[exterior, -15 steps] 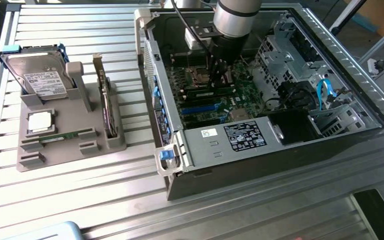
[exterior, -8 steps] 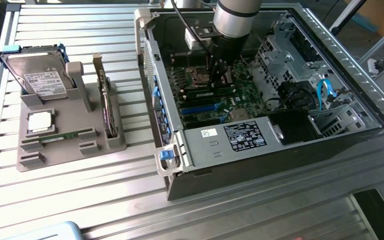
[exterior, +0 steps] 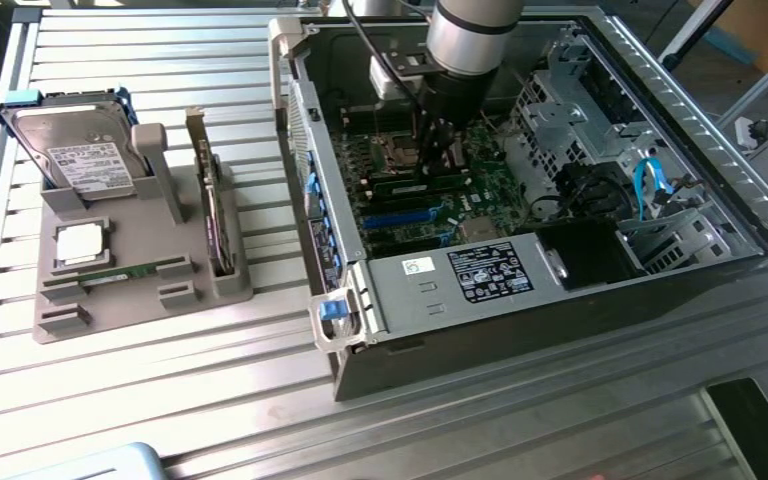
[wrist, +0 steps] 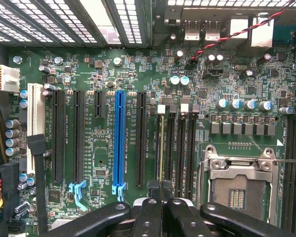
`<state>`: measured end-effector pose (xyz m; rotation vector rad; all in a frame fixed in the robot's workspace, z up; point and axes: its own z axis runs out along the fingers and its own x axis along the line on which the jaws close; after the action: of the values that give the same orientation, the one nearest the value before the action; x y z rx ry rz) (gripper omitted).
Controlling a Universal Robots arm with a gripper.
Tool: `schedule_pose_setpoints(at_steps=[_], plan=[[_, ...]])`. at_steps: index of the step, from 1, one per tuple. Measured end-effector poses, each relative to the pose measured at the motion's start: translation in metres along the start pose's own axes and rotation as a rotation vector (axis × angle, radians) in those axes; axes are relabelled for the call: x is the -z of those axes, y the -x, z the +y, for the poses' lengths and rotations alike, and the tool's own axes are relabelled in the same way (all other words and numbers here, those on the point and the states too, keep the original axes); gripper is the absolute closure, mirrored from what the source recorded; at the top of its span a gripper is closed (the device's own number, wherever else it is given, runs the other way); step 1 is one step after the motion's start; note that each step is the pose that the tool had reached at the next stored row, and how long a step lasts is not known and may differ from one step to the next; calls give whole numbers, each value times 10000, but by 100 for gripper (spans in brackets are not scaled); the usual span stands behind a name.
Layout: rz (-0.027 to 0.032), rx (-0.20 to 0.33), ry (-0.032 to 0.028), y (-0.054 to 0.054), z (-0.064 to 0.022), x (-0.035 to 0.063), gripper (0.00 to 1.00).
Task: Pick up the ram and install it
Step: 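Press down the ram until it locks into place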
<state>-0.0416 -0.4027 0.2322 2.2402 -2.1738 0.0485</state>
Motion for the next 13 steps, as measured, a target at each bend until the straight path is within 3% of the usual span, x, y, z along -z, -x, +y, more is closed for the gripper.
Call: schedule_pose_setpoints(at_steps=[13], plan=[[11,0,6,-11,-22,245,89]])
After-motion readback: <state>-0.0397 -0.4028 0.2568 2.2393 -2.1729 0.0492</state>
